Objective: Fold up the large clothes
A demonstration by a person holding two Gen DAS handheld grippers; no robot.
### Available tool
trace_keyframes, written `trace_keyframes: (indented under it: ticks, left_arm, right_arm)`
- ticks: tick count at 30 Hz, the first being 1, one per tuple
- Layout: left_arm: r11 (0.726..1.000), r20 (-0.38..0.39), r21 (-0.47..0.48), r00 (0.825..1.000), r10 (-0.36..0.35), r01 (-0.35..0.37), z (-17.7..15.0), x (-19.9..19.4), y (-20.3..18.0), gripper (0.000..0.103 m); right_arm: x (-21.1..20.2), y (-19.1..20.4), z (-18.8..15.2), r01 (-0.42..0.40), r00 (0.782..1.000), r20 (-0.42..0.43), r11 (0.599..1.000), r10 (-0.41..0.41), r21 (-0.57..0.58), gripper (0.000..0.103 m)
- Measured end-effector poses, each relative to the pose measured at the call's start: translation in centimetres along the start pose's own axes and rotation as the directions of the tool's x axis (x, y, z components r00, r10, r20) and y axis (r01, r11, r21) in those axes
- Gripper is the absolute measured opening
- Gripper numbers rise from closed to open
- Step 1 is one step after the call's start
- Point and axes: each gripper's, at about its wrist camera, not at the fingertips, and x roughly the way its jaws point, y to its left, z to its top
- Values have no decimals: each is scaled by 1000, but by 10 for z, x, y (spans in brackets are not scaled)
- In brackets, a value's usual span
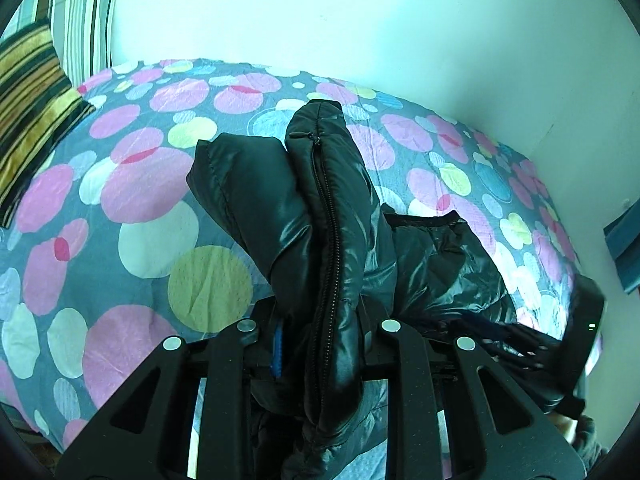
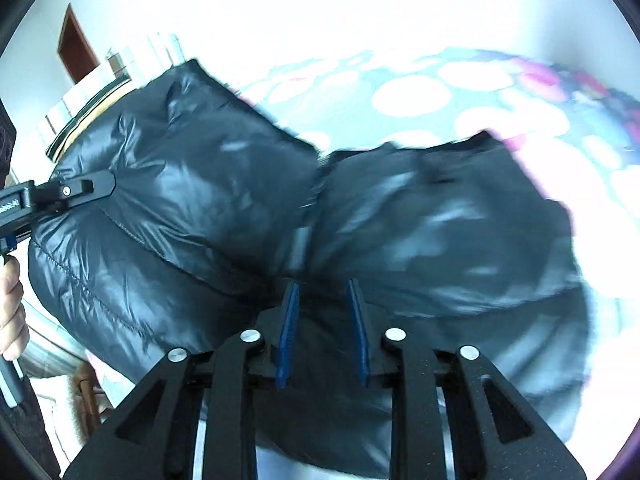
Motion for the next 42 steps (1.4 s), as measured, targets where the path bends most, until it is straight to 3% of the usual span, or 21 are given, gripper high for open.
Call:
trace_keyframes:
  ticks: [4,8,13,19,29,35,42]
  left_arm:
    - [999,20,31,999,38,-39,1,-2,-29,24]
    - [995,37,68,997,65,-68,0,0,-61,24]
    - [991,46,109,996,74,-79,-6,6,-102,24]
    - [982,42,161,995,93,-98,-18,20,-147,24]
    - [953,20,260,988,156,-156,-47,57,-216,24]
    - [924,36,316,976,214,-214,-67,78,-246,24]
    - [872,86,393,956,280,-290,-93,99,-276,24]
  right_arm:
    - [-31,-33,-10,101,995,25,994,-102,37,30]
    - [-55,-66,-24,228,972,41,971,-231,77,37]
    - [-77,-103,-40,303,949,44,944,-311,133,37]
    - [-91,-126,-57,391,914,52,909,-402,143,51]
    - [-109,-171,-76,494,863,24,854,-504,163,61]
    - [-117,-190,-86,500,860,0,844,-510,197,61]
    - [-121,-206,-96,509,856,-31,830,-516,227,61]
